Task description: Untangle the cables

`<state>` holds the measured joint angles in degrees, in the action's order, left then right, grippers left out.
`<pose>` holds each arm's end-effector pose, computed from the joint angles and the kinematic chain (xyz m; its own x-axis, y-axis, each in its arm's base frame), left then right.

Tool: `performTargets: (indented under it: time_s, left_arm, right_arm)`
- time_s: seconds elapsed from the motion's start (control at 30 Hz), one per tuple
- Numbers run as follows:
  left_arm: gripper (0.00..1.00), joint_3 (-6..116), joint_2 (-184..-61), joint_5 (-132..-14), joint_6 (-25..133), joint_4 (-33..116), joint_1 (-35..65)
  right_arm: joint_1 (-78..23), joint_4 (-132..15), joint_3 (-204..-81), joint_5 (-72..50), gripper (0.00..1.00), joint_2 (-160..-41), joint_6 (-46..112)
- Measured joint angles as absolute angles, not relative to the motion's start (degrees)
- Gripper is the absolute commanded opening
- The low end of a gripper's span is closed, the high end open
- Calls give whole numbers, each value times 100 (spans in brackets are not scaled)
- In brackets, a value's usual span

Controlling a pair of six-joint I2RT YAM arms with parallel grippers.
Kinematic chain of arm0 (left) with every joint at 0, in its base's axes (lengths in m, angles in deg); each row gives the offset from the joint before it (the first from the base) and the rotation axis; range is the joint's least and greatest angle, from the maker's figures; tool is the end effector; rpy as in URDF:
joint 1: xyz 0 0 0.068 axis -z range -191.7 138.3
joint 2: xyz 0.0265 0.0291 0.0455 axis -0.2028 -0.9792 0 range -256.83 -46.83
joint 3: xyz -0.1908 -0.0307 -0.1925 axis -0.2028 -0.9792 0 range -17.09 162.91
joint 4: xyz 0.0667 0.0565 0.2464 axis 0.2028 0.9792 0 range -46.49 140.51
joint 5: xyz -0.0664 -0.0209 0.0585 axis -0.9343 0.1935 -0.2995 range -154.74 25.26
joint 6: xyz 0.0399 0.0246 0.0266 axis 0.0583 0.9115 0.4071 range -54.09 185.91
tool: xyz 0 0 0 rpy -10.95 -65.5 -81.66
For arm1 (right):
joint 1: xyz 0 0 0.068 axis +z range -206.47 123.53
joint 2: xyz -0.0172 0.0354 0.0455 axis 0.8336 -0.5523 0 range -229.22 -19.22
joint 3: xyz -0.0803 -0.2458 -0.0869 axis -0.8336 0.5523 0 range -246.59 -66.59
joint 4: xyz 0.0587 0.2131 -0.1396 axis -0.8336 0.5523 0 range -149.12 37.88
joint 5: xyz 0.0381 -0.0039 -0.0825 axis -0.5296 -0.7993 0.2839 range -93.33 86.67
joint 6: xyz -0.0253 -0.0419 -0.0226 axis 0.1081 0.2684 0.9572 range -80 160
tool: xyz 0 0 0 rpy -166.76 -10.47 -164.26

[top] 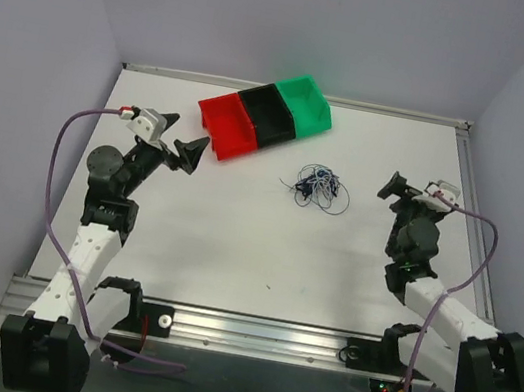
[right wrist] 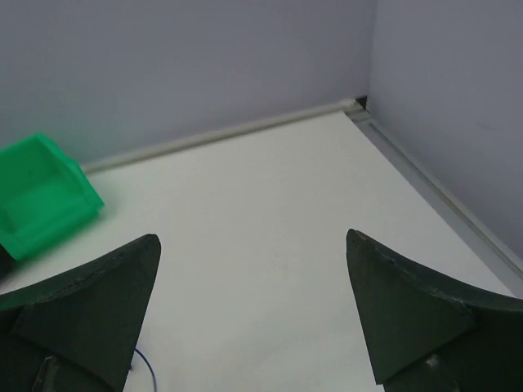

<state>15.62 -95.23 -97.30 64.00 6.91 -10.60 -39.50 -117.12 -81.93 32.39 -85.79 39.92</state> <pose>0.1936 -0.0228 0.3395 0.3392 -0.0346 -0.9401 0.5304 0.8324 0.1607 0.2141 0.0435 0.2144 0.1131 0.0357 -0.9929 0.3174 0.9457 0.0701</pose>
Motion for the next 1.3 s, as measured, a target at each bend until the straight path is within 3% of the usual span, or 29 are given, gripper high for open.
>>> performTargets:
  time_s: [0.17,0.33,0.43,0.47,0.53,0.63,1.1,1.3]
  left_arm:
    - [99,1562,-9670,-9813,6395,671,-1060]
    - [99,1617,-10127,-10276,6393,650,-1058]
    - [99,1722,-10468,-10523,6395,658,-1053]
    - [99,1754,-10555,-10584,6395,658,-1049]
    - [99,1805,-10717,-10700,6398,658,-1034]
    - [99,1811,-10811,-10831,6422,695,-985]
    - [99,1822,-10811,-10973,6540,695,-891]
    - [99,1822,-10811,-10978,6614,698,-865]
  right_arm:
    - [-3950,-10226,-9218,2662,100,-7486,3664]
    - [-3950,-9113,-9515,1655,100,-7477,2902]
    - [-3950,-8414,-9707,925,100,-7864,2392]
    - [-3950,-8191,-9843,770,93,-8059,2303]
    - [-3950,-7752,-10315,474,92,-8640,2261]
    - [-3950,-7258,-10842,188,77,-9416,2270]
    - [-3950,-6506,-11377,2,66,-10848,2425]
    - [-3950,-6484,-11578,236,56,-11199,2482]
